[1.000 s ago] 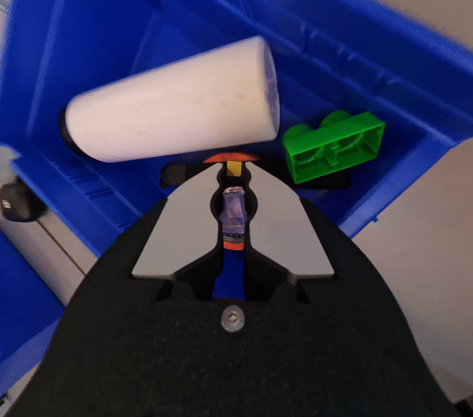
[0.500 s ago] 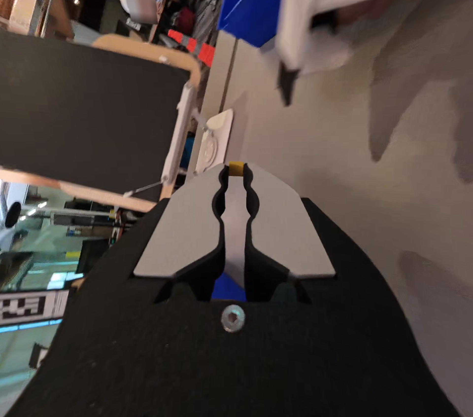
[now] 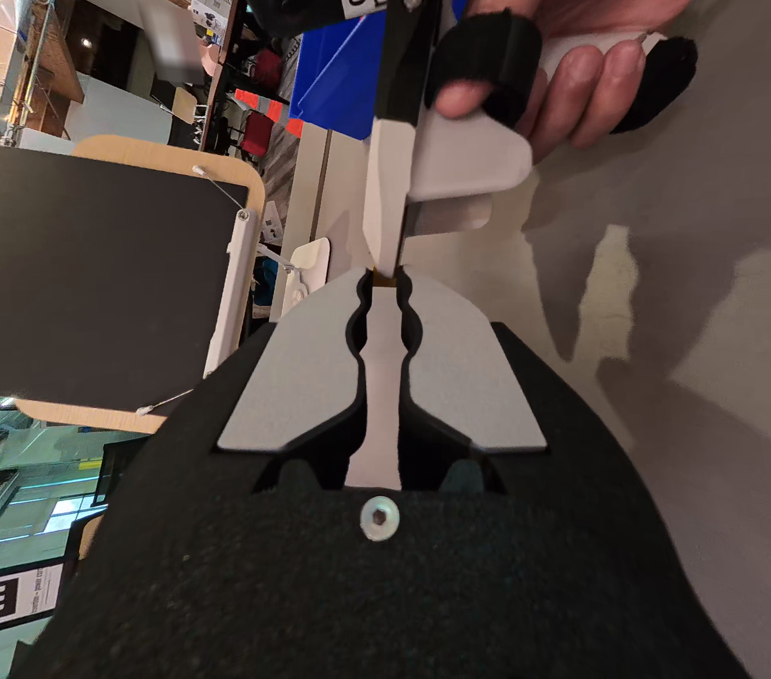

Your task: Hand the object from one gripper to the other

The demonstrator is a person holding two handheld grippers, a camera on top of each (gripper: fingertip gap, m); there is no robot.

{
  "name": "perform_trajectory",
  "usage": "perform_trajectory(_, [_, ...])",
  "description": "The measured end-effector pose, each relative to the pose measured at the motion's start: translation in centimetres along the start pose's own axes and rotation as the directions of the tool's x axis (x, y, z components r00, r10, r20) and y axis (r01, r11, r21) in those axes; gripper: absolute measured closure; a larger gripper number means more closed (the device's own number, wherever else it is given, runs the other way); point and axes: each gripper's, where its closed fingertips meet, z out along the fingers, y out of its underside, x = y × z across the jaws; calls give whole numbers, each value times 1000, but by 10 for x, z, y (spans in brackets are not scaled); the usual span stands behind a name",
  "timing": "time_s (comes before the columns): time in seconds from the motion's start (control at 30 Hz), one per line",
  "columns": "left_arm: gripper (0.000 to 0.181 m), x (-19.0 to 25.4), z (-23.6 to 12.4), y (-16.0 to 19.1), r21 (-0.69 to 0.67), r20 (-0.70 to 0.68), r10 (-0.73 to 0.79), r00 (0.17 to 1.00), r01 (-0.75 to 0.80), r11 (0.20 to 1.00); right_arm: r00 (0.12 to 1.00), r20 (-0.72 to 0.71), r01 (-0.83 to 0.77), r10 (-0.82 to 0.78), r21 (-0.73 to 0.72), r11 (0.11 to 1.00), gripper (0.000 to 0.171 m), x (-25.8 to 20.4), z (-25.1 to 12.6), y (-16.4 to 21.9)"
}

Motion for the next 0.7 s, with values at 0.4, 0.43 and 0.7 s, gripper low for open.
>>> perform_trajectory(0.4, [164,-2,-13,15,32,0,-554,833,553,832,995,78,-71,68,38,997,161,3,-16,-4])
perform_trajectory(0.43, [163,0,-15,16,51,-63,-687,724,689,722,991,111,-80,72,64,995,161,-1,-18,-8])
perform_trajectory(0.7, [153,2,-32,-10,-131,-650,-740,-174,985,-116,856,-24,517,-517,81,852,161,-29,-11,-7])
